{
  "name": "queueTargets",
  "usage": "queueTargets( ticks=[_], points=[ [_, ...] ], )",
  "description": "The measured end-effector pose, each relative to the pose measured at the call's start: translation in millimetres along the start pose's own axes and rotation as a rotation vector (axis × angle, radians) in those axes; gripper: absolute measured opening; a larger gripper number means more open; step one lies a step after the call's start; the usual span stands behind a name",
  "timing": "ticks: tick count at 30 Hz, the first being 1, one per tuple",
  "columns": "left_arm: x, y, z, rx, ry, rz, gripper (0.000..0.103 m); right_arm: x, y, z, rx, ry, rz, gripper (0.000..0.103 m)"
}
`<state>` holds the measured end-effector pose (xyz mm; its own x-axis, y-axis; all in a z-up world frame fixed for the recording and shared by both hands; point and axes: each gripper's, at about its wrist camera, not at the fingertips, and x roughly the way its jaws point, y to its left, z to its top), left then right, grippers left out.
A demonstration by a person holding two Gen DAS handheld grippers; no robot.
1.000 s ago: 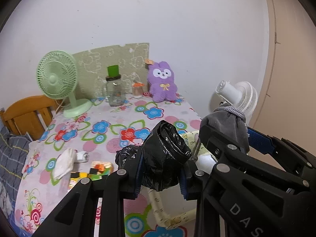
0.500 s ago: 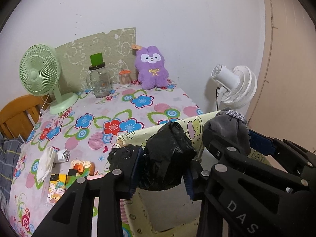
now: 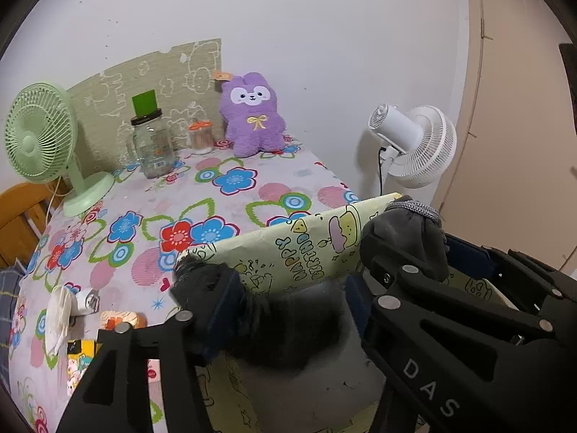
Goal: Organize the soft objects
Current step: 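Lower both items into the paper box and open both tools, then withdraw both tools from the box back toward the table items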
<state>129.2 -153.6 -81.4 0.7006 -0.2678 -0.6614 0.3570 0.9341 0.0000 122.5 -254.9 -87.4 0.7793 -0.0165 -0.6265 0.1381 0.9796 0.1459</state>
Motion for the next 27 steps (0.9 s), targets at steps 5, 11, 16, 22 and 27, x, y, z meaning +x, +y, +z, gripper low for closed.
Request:
queueTargets(
  ticks=[5, 11, 16, 22, 27],
  points=[
    [4, 7, 3, -0.014, 0.010, -0.003, 0.079, 2, -2, 3, 0.006, 0.001, -0.009, 0.065],
    [-5, 3, 4, 0.002, 0.004, -0.031, 0.093, -8, 3, 5, -0.005, -0.031, 0.000, 0.086],
    [-18, 1, 4, 0.011, -0.011, -0.017, 0.095, -19, 8, 6, -0.015, -0.047, -0.006, 0.093],
    [-37, 4, 2, 0.011, -0.019, -0.006, 0.095, -38, 15, 5, -0.024, -0.079, -0.005, 0.096],
    [-56, 7, 1, 0.021, -0.055, 0.015, 0.095, -56, 24, 4, -0.025, -0.109, 0.000, 0.098]
  ],
)
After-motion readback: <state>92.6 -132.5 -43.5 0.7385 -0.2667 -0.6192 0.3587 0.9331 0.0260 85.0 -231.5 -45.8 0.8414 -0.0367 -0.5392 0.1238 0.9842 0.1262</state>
